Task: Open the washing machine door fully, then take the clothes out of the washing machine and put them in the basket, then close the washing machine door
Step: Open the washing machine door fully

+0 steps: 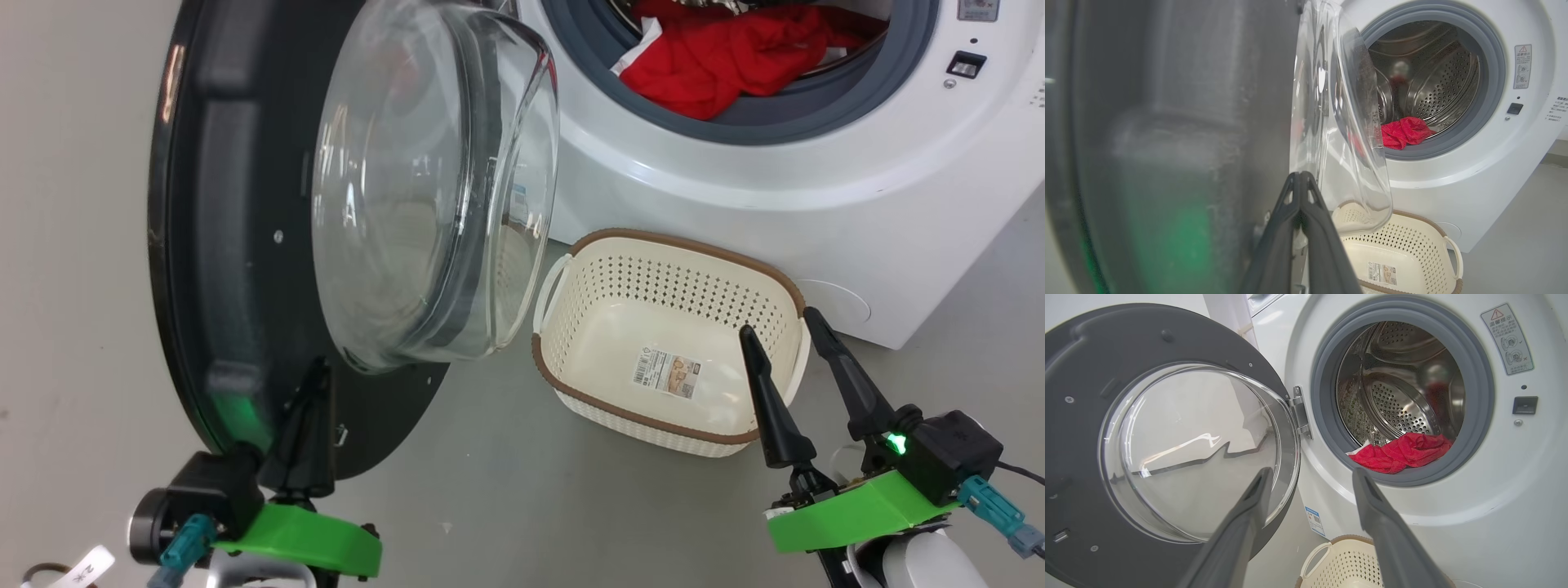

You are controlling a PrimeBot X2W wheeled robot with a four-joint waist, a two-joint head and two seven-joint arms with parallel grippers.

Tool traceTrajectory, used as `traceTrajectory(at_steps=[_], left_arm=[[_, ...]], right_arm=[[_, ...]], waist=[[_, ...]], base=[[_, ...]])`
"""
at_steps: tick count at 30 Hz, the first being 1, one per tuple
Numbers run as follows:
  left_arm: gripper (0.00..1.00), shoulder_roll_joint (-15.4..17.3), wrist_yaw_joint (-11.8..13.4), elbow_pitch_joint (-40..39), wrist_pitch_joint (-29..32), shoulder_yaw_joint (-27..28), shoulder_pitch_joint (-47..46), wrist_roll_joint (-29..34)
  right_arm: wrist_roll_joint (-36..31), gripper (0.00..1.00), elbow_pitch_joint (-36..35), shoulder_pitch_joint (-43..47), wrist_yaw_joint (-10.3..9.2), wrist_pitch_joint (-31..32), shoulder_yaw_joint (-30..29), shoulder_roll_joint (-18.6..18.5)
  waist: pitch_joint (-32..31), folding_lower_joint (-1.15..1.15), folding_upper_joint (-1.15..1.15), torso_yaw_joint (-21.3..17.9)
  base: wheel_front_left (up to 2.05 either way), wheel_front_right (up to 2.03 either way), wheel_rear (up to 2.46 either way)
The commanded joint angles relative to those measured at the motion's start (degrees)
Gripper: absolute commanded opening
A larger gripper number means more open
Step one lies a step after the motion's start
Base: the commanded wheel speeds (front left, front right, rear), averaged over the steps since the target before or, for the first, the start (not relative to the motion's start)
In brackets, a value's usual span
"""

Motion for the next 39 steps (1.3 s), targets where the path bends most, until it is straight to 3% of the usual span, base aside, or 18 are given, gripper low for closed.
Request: traceTrajectory(at_steps=[1,16,39], left_arm=[[0.0,2.3,1.1,0.0,-0.8,3.6,-0.8,-0.5],[0.0,4.1,1.8,4.1,-4.2,7.2,-2.9,-1.2],[0.0,4.3,-0.1,10.6,-5.5,11.8,-9.5,-0.5]], right_arm=[[-0.8,1.0,-1.4,-0.3,0.36,-0.4,1.4,0.3],[-1.1,1.0,-0.9,0.0,0.36,-0.4,1.7,0.3],[-2.6,1.0,-1.9,0.3,0.36,0.8,1.6,0.3]], waist=[[0.0,0.0,0.0,0.3],[-0.6,0.0,0.0,1.4],[0.3,0.0,0.0,1.9]], base=[[0.0,0.0,0.0],[0.0,0.0,0.0],[0.0,0.0,0.0]])
